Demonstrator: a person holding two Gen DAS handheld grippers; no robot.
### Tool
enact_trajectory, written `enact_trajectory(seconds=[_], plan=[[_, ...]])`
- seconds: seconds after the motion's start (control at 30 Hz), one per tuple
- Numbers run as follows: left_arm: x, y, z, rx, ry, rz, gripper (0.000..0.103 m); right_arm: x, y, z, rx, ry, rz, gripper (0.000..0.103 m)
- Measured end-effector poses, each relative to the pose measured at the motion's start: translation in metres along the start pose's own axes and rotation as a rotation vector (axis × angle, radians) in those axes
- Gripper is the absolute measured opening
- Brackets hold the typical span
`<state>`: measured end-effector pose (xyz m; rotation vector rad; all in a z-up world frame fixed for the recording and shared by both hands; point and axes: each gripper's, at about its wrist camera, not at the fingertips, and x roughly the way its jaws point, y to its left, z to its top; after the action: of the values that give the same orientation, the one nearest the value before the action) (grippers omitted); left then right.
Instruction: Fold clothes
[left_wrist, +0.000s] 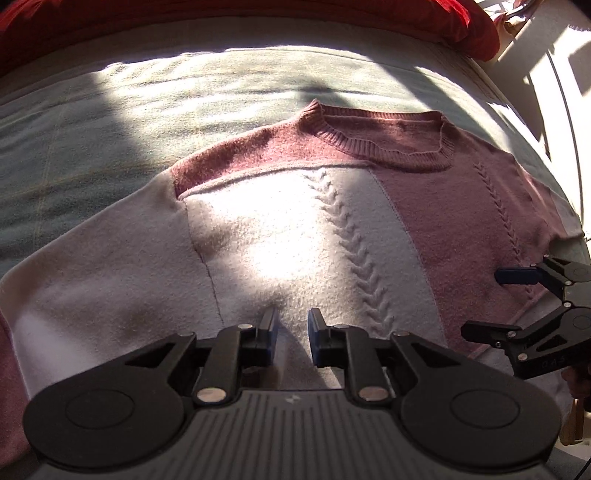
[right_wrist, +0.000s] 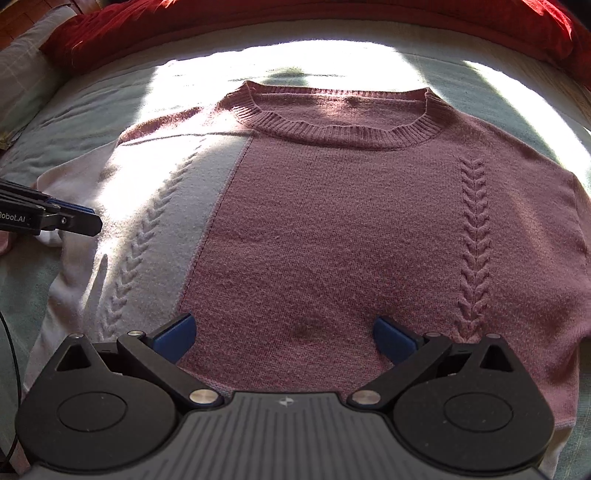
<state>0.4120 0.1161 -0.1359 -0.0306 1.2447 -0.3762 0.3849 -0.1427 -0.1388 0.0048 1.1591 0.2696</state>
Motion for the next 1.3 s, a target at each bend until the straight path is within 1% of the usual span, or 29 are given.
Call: enact_trajectory(seconds=[0.1,0.23,0.33,0.4,0.43,0.5,0.53,0.6,0.7,0.73,0.83,0.9,0.93,0.97,1.07,1.2,1.23,1.3], plan=[[-0.009,0.001,-0.009,-0.011,-0.018,-0.008,0.017,0.004,0.006,-0.002,-0.059,0.01,-0.035,0.103],[-0.046,0.007,-0.021,-0.077,-0.066,-0.004,0.019,0.006,0.007,-0.001,-0.067,0.015,-0.061,0.103],[-0.067,0.027,-0.036,-0.183,-0.083,0.027,0.022,0.008,0.008,0.001,-0.065,0.022,-0.073,0.103],[-0.077,0.047,-0.049,-0.264,-0.098,0.07,0.022,0.008,0.009,0.001,-0.067,0.023,-0.079,0.103],[-0.081,0.058,-0.056,-0.311,-0.103,0.093,0.022,0.009,0.009,0.001,-0.068,0.023,-0.081,0.103],[-0.087,0.083,-0.071,-0.428,-0.101,0.112,0.023,0.008,0.01,0.001,-0.069,0.021,-0.085,0.103],[-0.091,0.098,-0.082,-0.508,-0.118,0.117,0.023,0.008,0.01,0.001,-0.069,0.02,-0.088,0.103],[-0.099,0.119,-0.101,-0.629,-0.159,0.114,0.023,0.009,0.01,0.0,-0.07,0.019,-0.094,0.103],[-0.109,0.152,-0.135,-0.833,-0.255,0.077,0.026,0.01,0.011,0.0,-0.069,0.019,-0.102,0.103],[-0.111,0.162,-0.146,-0.901,-0.292,0.063,0.028,0.01,0.012,0.001,-0.07,0.021,-0.106,0.103],[-0.115,0.191,-0.181,-1.099,-0.404,0.02,0.029,0.011,0.013,0.002,-0.07,0.029,-0.112,0.103],[-0.115,0.206,-0.198,-1.201,-0.466,-0.003,0.035,0.012,0.013,0.002,-0.07,0.035,-0.116,0.103],[-0.114,0.213,-0.207,-1.252,-0.497,-0.015,0.042,0.012,0.013,0.002,-0.07,0.038,-0.118,0.103],[-0.113,0.22,-0.214,-1.295,-0.523,-0.024,0.045,0.013,0.014,0.002,-0.069,0.04,-0.12,0.103],[-0.107,0.235,-0.225,-1.362,-0.563,-0.03,0.045,0.013,0.015,0.003,-0.069,0.046,-0.127,0.103],[-0.09,0.255,-0.232,-1.43,-0.569,-0.035,0.045,0.014,0.016,0.005,-0.066,0.055,-0.132,0.103],[-0.087,0.26,-0.232,-1.438,-0.574,-0.033,0.045,0.015,0.016,0.005,-0.066,0.056,-0.134,0.103],[-0.087,0.265,-0.227,-1.415,-0.6,-0.011,0.045,0.015,0.017,0.005,-0.065,0.057,-0.136,0.103]])
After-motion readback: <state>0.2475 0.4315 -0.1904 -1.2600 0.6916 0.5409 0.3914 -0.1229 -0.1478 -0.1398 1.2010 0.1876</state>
